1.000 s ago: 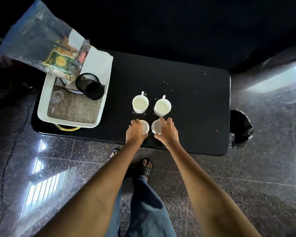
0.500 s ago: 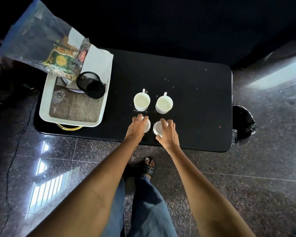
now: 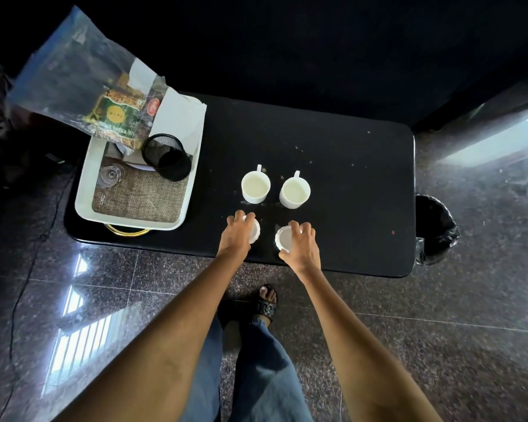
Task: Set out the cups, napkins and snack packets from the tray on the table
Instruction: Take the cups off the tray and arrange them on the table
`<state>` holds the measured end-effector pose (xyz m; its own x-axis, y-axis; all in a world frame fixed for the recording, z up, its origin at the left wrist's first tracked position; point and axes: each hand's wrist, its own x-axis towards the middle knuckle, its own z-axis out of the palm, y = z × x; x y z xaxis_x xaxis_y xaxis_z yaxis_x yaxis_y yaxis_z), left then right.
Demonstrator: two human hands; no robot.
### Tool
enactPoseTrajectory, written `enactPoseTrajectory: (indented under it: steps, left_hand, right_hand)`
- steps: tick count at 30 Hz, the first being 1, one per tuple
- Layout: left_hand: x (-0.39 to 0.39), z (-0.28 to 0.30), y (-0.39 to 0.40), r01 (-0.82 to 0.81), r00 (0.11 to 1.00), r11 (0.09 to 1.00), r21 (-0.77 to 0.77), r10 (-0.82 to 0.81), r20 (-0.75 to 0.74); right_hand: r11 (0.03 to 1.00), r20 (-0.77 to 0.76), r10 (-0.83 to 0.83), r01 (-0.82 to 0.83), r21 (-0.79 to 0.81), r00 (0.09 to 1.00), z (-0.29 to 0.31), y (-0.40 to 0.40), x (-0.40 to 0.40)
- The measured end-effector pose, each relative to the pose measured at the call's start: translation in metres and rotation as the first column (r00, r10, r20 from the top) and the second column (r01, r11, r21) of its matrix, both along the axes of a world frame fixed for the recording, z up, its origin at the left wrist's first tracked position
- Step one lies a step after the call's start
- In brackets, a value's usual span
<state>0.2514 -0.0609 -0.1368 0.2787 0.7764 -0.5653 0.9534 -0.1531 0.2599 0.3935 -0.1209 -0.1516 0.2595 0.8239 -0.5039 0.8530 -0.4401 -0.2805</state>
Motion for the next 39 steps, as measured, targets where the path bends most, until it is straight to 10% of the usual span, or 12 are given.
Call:
enactPoseTrajectory:
  steps: [13,22,39]
  left_hand:
    - [-0.009,-0.008,-0.014,0.051,0.997,0.997,0.055,-0.047,-0.067]
    - [-0.003,-0.008,0.05,0.02,0.998,0.973,0.23,-0.035,0.061]
    - [0.023,-0.027,0.074,-0.063,0.981,0.985,0.161,0.032,0.189]
  right_hand:
    - [1.0,0.018,-0.022,0.022,0.011,1.0,0.001,-0.011,-0.005]
    - [0.926,-0.002,-0.204,0.194,0.323,0.979,0.002,0.046,0.02]
    - [0.971,-0.016,-0.126,0.127,0.205,0.992,-0.013,0.072,0.03]
